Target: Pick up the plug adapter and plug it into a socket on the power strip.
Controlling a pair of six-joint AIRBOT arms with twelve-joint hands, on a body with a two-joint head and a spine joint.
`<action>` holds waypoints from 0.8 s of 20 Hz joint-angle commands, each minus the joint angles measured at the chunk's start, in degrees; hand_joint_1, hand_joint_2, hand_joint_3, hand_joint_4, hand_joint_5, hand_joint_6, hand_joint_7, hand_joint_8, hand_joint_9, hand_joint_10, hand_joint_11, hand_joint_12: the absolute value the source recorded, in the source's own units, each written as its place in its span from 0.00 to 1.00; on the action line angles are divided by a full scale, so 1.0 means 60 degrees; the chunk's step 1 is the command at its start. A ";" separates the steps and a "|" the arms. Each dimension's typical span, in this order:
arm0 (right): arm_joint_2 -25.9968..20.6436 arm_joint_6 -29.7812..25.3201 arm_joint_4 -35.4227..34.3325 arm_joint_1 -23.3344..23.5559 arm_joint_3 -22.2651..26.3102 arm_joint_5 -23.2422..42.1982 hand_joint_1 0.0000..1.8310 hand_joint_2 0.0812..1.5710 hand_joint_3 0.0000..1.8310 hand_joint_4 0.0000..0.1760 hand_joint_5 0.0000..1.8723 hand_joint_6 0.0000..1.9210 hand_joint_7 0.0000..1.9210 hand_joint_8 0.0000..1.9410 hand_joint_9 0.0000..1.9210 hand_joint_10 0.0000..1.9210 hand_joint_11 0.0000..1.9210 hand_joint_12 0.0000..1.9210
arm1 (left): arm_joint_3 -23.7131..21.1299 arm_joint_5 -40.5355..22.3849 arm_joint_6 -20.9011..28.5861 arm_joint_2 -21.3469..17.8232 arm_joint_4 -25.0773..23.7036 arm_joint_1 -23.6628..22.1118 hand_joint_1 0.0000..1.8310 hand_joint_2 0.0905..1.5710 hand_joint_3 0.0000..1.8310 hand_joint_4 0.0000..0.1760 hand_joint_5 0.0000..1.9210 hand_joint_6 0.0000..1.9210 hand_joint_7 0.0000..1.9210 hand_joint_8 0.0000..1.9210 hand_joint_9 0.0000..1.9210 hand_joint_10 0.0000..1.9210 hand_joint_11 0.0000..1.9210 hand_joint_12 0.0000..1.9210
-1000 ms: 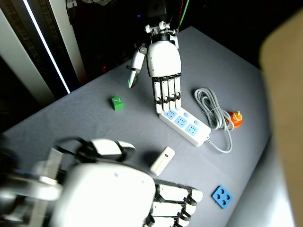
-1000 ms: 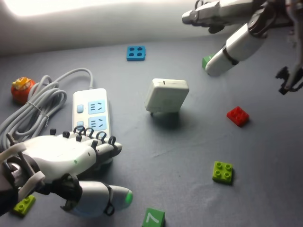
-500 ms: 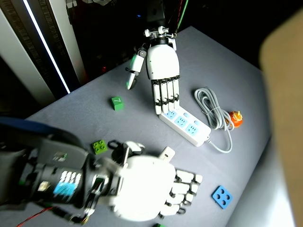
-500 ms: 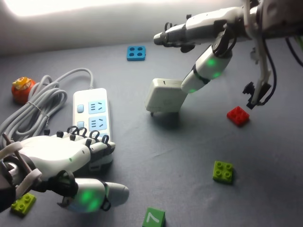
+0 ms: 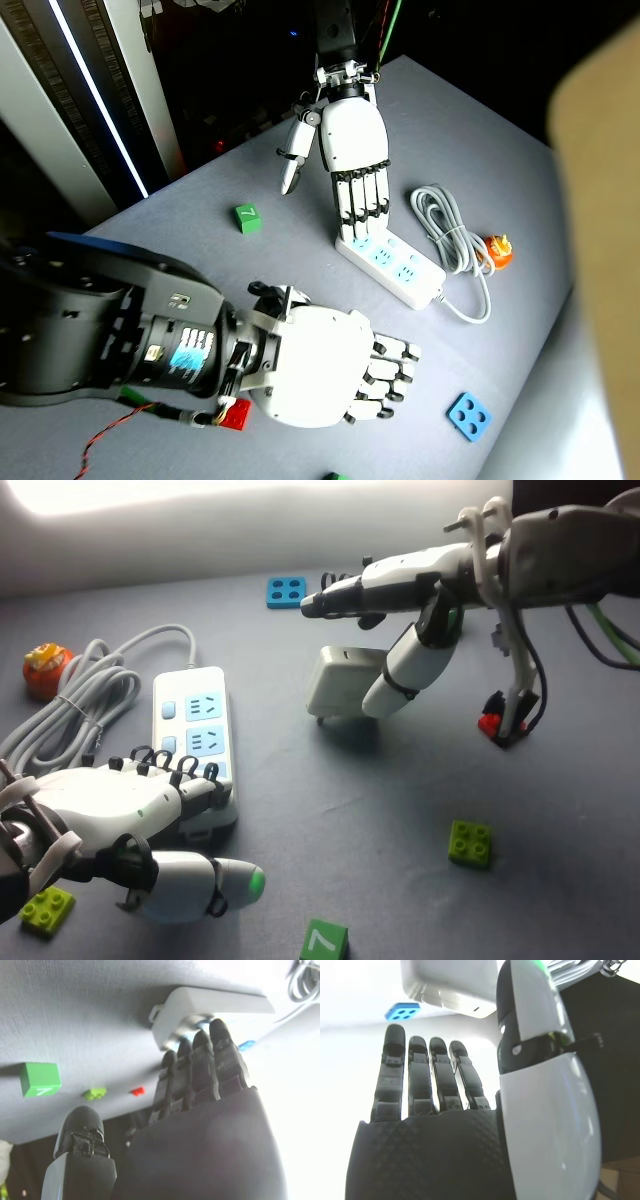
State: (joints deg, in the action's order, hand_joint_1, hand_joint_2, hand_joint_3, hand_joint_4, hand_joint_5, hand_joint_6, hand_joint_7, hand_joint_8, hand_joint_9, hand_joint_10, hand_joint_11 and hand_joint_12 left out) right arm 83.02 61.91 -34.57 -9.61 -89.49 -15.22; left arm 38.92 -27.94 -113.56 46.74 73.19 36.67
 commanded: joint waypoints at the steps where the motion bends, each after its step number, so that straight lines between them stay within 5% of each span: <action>1: 0.0008 0.0003 -0.0197 0.0000 -0.0080 0.0878 0.67 0.59 0.00 0.00 0.03 0.00 0.03 0.00 0.03 0.00 0.00 0.25 | 0.0004 -0.0386 0.0048 -0.0010 -0.0157 0.0004 0.00 0.75 0.00 0.00 0.04 0.00 0.04 0.00 0.03 0.00 0.00 0.10; 16: 0.0523 -0.0213 -0.0194 -0.0312 -0.0913 0.0985 0.66 0.59 0.00 0.00 0.05 0.00 0.06 0.00 0.05 0.00 0.00 0.30 | -0.0071 -0.0388 0.0107 0.0233 -0.0070 0.0060 0.00 0.74 0.00 0.00 0.04 0.00 0.03 0.00 0.03 0.00 0.00 0.09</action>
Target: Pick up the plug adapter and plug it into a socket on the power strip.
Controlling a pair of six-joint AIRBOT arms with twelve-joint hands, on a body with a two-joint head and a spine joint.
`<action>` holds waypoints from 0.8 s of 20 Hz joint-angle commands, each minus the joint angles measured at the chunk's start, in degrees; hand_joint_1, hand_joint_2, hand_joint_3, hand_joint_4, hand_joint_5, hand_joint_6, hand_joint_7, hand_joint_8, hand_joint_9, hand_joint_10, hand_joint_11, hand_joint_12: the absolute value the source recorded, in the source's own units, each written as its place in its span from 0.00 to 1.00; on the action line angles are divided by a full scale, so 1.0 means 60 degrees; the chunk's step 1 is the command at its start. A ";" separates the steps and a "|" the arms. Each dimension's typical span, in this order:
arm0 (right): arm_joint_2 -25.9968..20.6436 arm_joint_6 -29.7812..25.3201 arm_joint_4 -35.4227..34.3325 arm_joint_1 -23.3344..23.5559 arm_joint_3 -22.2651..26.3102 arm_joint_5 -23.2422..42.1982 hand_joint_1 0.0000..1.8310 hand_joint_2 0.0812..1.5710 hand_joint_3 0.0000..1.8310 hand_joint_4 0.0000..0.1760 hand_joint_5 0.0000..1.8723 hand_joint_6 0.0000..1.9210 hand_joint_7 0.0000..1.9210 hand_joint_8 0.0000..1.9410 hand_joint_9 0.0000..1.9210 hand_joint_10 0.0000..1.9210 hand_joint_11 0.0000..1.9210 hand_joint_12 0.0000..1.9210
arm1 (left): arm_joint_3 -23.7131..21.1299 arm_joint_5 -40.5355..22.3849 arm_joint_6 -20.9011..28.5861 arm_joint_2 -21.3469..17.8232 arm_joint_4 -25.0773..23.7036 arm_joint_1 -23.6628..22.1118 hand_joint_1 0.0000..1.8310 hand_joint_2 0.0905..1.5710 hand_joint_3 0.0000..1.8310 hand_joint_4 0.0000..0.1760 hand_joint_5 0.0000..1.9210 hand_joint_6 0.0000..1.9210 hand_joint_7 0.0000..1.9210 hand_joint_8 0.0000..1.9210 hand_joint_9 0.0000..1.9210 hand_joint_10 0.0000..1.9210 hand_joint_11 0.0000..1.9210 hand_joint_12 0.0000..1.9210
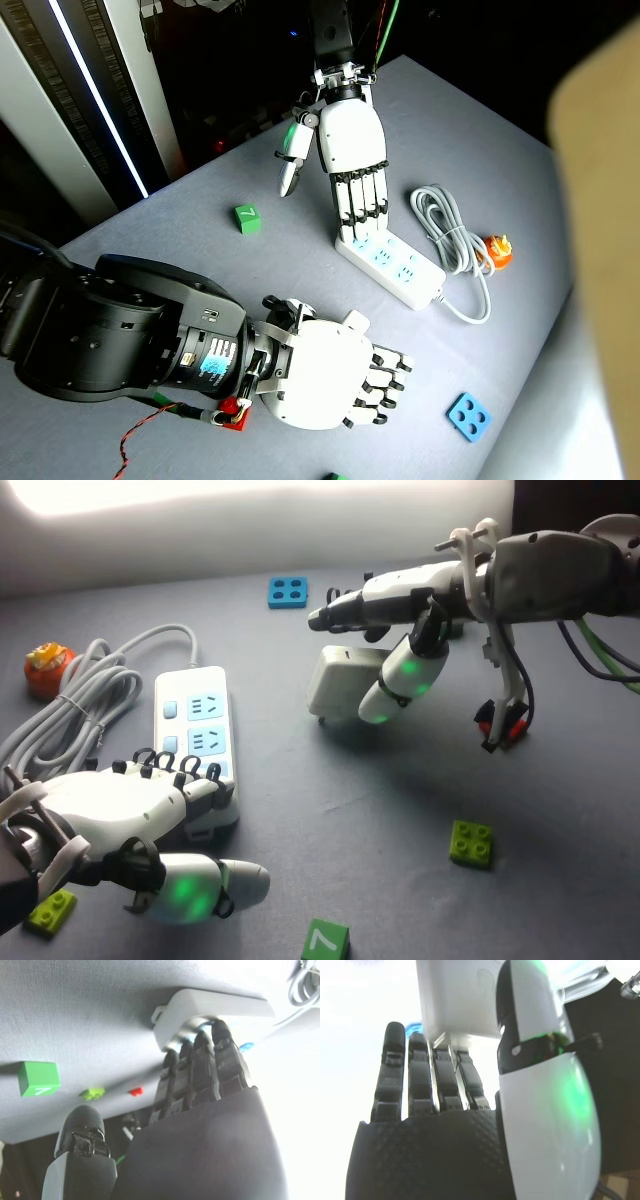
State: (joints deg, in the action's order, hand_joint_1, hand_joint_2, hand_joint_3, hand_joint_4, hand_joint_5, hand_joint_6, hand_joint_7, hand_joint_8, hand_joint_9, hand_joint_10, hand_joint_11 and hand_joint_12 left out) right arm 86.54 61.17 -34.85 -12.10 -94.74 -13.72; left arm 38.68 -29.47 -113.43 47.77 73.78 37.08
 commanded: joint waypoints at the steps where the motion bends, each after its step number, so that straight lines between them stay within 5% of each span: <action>1: -0.0064 -0.0093 -0.0147 0.0112 -0.0040 0.0718 0.66 0.60 0.00 0.00 0.05 0.00 0.06 0.00 0.05 0.00 0.00 0.29 | -0.0031 -0.0139 0.0085 0.0062 -0.0169 -0.0008 0.00 0.74 0.00 0.00 0.04 0.00 0.04 0.00 0.03 0.00 0.00 0.09; 13: -0.0048 -0.0114 -0.0147 -0.0064 -0.0040 0.0689 0.61 0.61 0.00 0.00 0.08 0.01 0.08 0.01 0.07 0.01 0.00 0.32 | -0.0067 -0.0190 0.0104 0.0056 -0.0170 0.0028 0.00 0.74 0.00 0.00 0.06 0.00 0.06 0.00 0.05 0.00 0.00 0.14; 15: -0.0038 -0.0113 -0.0147 -0.0088 -0.0039 0.0682 0.59 0.62 0.00 0.00 0.10 0.01 0.10 0.01 0.09 0.01 0.00 0.34 | -0.0066 -0.0264 0.0104 0.0059 -0.0170 0.0028 0.00 0.74 0.00 0.00 0.06 0.00 0.06 0.00 0.05 0.00 0.00 0.13; 16: -0.0035 -0.0113 -0.0147 -0.0097 -0.0039 0.0682 0.56 0.64 0.00 0.00 0.14 0.01 0.15 0.01 0.13 0.01 0.00 0.42 | -0.0064 -0.0316 0.0104 0.0059 -0.0170 0.0028 0.00 0.74 0.00 0.00 0.05 0.00 0.06 0.00 0.05 0.00 0.00 0.12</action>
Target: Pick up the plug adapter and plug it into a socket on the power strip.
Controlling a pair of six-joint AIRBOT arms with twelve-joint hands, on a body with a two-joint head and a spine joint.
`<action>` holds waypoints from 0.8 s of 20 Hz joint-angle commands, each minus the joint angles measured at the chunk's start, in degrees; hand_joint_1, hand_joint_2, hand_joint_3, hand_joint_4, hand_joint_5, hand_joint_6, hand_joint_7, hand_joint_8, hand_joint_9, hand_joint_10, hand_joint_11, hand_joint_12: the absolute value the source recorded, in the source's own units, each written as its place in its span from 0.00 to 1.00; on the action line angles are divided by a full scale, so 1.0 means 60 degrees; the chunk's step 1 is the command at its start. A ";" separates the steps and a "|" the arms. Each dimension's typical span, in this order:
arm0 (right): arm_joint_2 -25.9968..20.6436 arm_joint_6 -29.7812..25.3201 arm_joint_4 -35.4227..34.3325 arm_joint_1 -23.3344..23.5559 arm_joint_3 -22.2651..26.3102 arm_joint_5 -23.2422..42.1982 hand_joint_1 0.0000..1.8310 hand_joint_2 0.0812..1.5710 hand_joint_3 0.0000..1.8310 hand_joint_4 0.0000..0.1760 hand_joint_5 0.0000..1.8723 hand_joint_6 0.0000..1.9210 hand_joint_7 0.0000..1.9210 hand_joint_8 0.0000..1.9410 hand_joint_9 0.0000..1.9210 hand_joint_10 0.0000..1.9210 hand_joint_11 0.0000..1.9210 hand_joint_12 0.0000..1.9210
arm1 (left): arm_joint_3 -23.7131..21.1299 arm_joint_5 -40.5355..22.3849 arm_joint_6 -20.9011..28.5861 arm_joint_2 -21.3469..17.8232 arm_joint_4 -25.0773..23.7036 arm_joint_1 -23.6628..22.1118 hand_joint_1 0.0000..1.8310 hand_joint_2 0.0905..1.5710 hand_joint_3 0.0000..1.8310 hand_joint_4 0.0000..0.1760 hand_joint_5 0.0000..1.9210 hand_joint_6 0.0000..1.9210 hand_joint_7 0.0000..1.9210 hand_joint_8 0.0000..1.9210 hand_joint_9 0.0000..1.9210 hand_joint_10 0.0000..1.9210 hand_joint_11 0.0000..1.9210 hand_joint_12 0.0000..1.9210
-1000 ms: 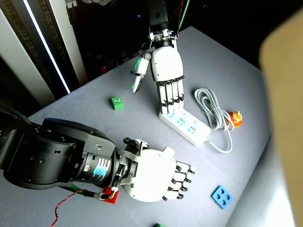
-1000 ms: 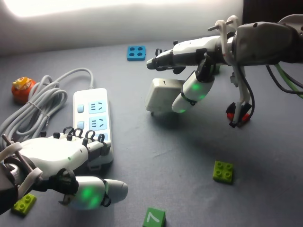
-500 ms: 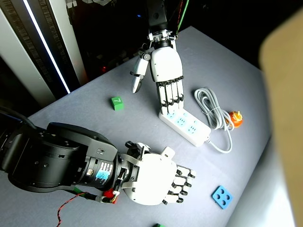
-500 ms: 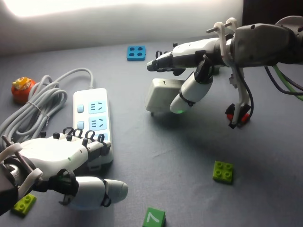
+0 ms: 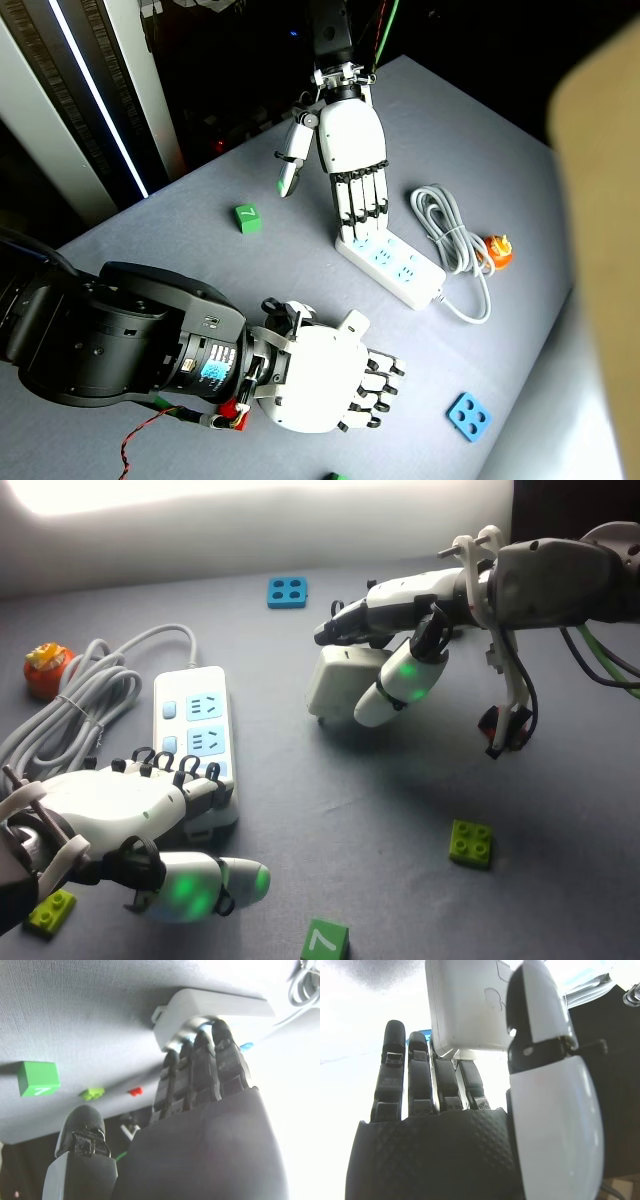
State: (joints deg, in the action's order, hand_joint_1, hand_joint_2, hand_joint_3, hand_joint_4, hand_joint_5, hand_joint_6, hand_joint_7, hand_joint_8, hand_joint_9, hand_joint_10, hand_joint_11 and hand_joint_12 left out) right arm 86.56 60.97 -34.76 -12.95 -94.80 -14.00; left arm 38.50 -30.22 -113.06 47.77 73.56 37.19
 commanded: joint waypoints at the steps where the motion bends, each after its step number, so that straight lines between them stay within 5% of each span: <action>1: -0.0035 -0.0080 -0.0162 0.0036 -0.0028 0.0729 0.55 0.65 0.00 0.00 0.17 0.01 0.18 0.01 0.16 0.01 0.00 0.46 | -0.0029 -0.0211 0.0042 0.0059 -0.0133 0.0010 0.00 0.75 0.00 0.00 0.05 0.00 0.05 0.00 0.05 0.00 0.00 0.12; 8: -0.0033 -0.0064 -0.0161 0.0010 -0.0028 0.0749 0.54 0.68 0.00 0.00 0.30 0.01 0.35 0.01 0.33 0.02 0.05 0.57 | -0.0012 -0.0213 0.0044 0.0062 -0.0133 0.0004 0.00 0.75 0.00 0.00 0.05 0.00 0.05 0.00 0.04 0.00 0.00 0.12; 11: -0.0033 -0.0043 -0.0161 -0.0013 -0.0028 0.0779 0.57 0.70 0.00 0.00 0.41 0.01 0.45 0.01 0.45 0.03 0.17 0.58 | 0.0004 -0.0214 0.0047 0.0062 -0.0133 0.0006 0.00 0.75 0.00 0.00 0.04 0.00 0.04 0.00 0.04 0.00 0.00 0.10; 12: -0.0032 -0.0016 -0.0161 -0.0020 -0.0028 0.0805 0.61 0.71 0.00 0.00 0.48 0.43 0.56 0.01 0.55 0.03 0.31 0.51 | 0.0010 -0.0214 0.0049 0.0063 -0.0133 0.0005 0.00 0.75 0.00 0.00 0.03 0.00 0.03 0.00 0.03 0.00 0.00 0.10; 13: -0.0032 0.0037 -0.0161 -0.0025 -0.0028 0.0832 0.61 0.71 0.00 0.00 0.48 0.43 0.56 0.01 0.55 0.03 0.31 0.51 | 0.0014 -0.0214 0.0049 0.0063 -0.0133 0.0005 0.00 0.75 0.00 0.00 0.03 0.00 0.03 0.00 0.03 0.00 0.00 0.10; 14: -0.0032 0.0087 -0.0161 -0.0028 -0.0028 0.0851 0.61 0.73 0.00 0.00 0.47 0.56 0.58 0.01 0.57 0.02 0.32 0.52 | 0.0017 -0.0214 0.0049 0.0063 -0.0133 0.0006 0.00 0.75 0.00 0.00 0.03 0.00 0.03 0.00 0.03 0.00 0.00 0.09; 15: -0.0034 0.0141 -0.0161 -0.0034 -0.0028 0.0868 0.67 0.69 0.00 0.00 0.49 0.52 0.56 0.45 0.63 0.03 0.40 0.51 | 0.0018 -0.0214 0.0049 0.0063 -0.0133 0.0006 0.00 0.74 0.00 0.00 0.04 0.00 0.05 0.00 0.04 0.00 0.00 0.11; 16: -0.0034 0.0183 -0.0161 -0.0039 -0.0027 0.0869 0.67 0.69 0.00 0.00 0.48 0.54 0.56 0.46 0.65 0.03 0.41 0.51 | 0.0018 -0.0214 0.0049 0.0064 -0.0133 0.0006 0.00 0.74 0.00 0.00 0.04 0.00 0.05 0.00 0.04 0.00 0.00 0.10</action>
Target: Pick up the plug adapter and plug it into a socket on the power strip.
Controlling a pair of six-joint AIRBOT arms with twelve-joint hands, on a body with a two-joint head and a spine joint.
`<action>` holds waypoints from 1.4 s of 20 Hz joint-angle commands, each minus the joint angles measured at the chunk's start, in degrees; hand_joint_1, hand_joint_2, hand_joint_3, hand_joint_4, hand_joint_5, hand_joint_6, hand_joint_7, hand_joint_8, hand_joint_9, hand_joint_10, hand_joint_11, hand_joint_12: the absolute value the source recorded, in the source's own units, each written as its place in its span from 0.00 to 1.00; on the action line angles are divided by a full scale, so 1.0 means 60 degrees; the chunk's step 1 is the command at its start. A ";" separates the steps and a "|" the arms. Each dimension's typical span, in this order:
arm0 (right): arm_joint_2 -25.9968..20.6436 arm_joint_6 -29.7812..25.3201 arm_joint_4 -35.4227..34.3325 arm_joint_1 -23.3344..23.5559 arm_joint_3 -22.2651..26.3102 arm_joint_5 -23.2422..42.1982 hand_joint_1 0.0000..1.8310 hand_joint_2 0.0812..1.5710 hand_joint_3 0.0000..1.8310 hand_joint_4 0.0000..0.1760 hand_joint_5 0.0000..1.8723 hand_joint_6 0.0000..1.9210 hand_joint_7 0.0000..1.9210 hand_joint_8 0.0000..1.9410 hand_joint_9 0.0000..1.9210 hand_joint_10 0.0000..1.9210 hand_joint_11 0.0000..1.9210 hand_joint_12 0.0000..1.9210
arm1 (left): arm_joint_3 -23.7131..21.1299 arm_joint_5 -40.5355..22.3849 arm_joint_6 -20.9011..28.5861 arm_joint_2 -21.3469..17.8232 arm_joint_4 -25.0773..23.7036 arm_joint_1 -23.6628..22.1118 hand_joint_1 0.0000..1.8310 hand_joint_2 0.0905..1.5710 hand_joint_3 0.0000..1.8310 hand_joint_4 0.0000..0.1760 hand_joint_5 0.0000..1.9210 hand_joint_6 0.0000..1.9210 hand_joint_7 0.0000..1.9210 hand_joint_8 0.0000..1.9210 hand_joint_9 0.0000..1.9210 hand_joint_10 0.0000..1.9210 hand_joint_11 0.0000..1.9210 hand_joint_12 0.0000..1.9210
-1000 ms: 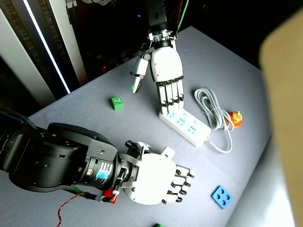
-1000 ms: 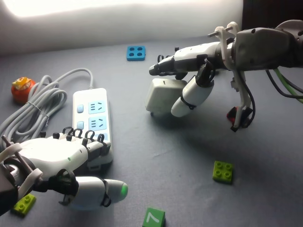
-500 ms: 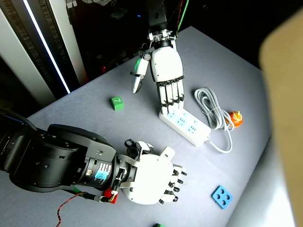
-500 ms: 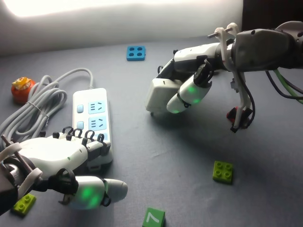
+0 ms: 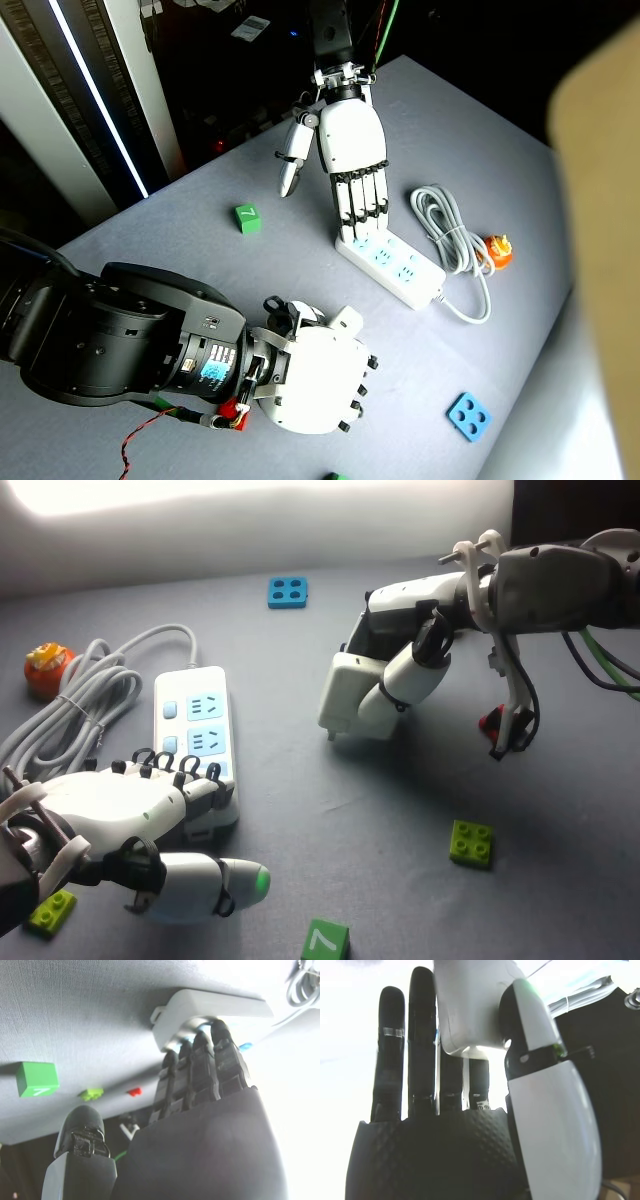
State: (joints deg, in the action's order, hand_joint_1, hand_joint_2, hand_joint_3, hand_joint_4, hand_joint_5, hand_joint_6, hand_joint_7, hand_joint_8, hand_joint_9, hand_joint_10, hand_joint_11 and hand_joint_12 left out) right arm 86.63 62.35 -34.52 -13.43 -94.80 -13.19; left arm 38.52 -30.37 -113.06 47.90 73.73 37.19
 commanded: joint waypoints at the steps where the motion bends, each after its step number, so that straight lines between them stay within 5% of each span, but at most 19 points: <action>1: -0.0045 -0.0001 -0.0201 0.0038 -0.0027 0.0742 0.67 0.69 0.00 0.00 0.48 0.55 0.56 0.46 0.65 0.03 0.41 0.51 | 0.0015 -0.0188 0.0049 0.0043 -0.0162 0.0006 0.00 0.75 0.00 0.00 0.04 0.00 0.06 0.00 0.05 0.00 0.00 0.11; 10: -0.0102 0.0849 -0.0201 0.0622 0.0044 0.0350 0.68 0.67 0.00 0.00 0.51 0.49 0.60 0.42 0.67 0.02 0.42 0.50 | 0.0014 -0.0229 0.0054 0.0048 -0.0162 -0.0012 0.00 0.74 0.00 0.00 0.04 0.00 0.05 0.00 0.05 0.00 0.00 0.13; 17: 0.0030 0.0152 0.1921 0.1707 0.0319 -0.0349 0.68 0.67 0.00 0.00 0.52 0.48 0.59 0.43 0.67 0.01 0.42 0.50 | 0.0015 -0.0237 0.0057 0.0052 -0.0162 -0.0065 0.00 0.74 0.00 0.00 0.05 0.00 0.06 0.00 0.06 0.00 0.00 0.13; 21: 0.0554 -0.1877 0.5798 0.2098 0.0318 -0.0312 0.68 0.68 0.00 0.00 0.50 0.50 0.58 0.46 0.67 0.01 0.42 0.51 | 0.0012 -0.0237 0.0057 0.0053 -0.0162 -0.0076 0.00 0.74 0.00 0.00 0.05 0.00 0.06 0.00 0.06 0.00 0.00 0.14; 28: 0.1238 -0.8025 1.2181 0.2217 0.0438 -0.1484 0.68 0.69 0.00 0.00 0.49 0.52 0.57 0.46 0.67 0.01 0.41 0.51 | 0.0014 -0.0251 0.0056 0.0062 -0.0162 -0.0094 0.00 0.74 0.00 0.00 0.06 0.00 0.07 0.00 0.07 0.00 0.00 0.17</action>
State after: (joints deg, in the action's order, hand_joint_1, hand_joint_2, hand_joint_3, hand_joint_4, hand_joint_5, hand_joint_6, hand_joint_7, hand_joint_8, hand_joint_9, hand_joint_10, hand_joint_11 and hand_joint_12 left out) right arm 94.24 14.55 37.45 -1.63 -92.29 -25.52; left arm 38.57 -30.76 -112.90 48.01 73.65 36.95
